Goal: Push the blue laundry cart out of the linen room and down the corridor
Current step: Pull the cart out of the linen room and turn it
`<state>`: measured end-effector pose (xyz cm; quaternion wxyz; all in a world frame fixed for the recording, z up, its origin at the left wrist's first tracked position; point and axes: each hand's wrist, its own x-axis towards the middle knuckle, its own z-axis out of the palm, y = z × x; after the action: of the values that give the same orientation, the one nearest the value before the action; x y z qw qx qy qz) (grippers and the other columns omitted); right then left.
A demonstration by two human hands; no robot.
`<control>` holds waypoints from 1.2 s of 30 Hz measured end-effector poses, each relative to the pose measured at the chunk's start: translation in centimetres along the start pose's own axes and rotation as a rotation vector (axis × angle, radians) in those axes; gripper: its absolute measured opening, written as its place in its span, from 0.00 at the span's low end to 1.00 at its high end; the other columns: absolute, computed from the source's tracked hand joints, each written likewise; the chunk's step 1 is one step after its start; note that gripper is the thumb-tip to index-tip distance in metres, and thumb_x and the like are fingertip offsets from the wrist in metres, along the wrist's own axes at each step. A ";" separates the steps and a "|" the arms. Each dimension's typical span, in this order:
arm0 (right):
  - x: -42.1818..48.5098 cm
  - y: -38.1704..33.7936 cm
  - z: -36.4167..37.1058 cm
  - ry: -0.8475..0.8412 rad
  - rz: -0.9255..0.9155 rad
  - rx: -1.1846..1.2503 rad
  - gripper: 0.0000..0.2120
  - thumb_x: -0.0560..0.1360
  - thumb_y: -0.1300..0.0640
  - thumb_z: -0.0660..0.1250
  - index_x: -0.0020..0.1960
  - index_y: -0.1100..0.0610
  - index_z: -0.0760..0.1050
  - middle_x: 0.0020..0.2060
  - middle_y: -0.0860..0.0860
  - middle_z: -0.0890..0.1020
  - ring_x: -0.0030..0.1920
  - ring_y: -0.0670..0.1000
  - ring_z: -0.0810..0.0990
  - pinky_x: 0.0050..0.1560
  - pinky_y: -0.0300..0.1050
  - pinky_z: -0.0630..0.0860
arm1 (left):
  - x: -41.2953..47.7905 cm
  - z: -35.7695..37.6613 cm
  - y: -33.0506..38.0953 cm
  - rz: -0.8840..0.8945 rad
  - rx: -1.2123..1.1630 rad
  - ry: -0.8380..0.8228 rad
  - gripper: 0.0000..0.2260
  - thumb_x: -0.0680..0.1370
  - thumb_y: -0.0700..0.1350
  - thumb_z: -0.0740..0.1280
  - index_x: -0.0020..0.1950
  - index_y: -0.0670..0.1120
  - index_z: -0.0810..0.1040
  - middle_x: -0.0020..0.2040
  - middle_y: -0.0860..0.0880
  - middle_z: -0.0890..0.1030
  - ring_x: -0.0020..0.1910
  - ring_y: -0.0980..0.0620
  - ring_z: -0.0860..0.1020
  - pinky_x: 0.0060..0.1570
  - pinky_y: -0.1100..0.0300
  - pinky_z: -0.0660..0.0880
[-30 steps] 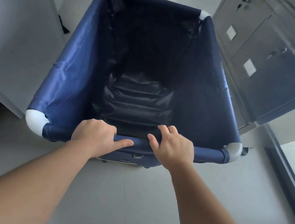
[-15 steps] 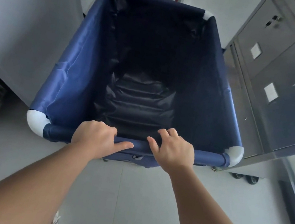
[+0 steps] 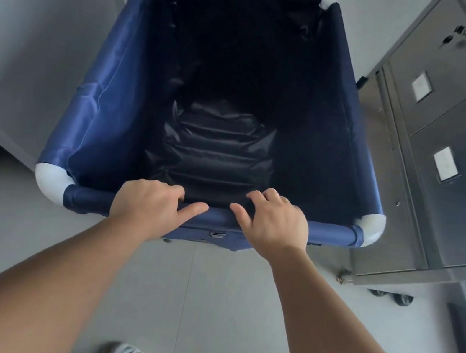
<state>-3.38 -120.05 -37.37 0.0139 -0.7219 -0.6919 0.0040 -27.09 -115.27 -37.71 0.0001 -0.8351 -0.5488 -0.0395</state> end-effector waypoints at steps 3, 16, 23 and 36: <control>2.4 0.5 0.2 0.010 -0.024 0.015 0.33 0.77 0.29 0.43 0.61 0.49 0.76 0.50 0.49 0.80 0.49 0.55 0.79 0.44 0.51 0.74 | 2.1 0.1 -0.4 -0.006 0.006 0.015 0.40 0.70 0.77 0.36 0.43 0.53 0.80 0.36 0.52 0.80 0.33 0.47 0.76 0.30 0.57 0.62; 10.9 3.1 0.7 -0.007 -0.121 0.053 0.35 0.76 0.28 0.43 0.56 0.49 0.79 0.46 0.49 0.80 0.45 0.54 0.78 0.41 0.49 0.71 | 9.7 0.9 -0.9 -0.127 0.053 -0.020 0.36 0.75 0.73 0.41 0.39 0.52 0.81 0.28 0.51 0.78 0.27 0.48 0.75 0.27 0.58 0.63; 15.6 4.7 0.7 -0.063 -0.229 0.076 0.37 0.71 0.23 0.44 0.60 0.47 0.75 0.49 0.47 0.79 0.50 0.53 0.78 0.43 0.48 0.71 | 13.2 1.0 -1.2 -0.170 -0.077 0.059 0.34 0.72 0.73 0.51 0.60 0.51 0.80 0.62 0.52 0.80 0.57 0.47 0.79 0.42 0.51 0.76; 26.0 5.1 0.6 -0.078 -0.219 0.058 0.41 0.69 0.23 0.42 0.69 0.45 0.71 0.73 0.45 0.71 0.71 0.49 0.67 0.54 0.49 0.75 | 21.9 0.9 -3.7 -0.213 -0.058 -0.035 0.37 0.72 0.75 0.48 0.67 0.53 0.78 0.69 0.51 0.76 0.64 0.47 0.76 0.57 0.48 0.73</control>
<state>2.78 -94.30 -37.71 0.0082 -0.6406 -0.7662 0.0506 -21.73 -93.67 -37.28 -0.0378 -0.7723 -0.6328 -0.0407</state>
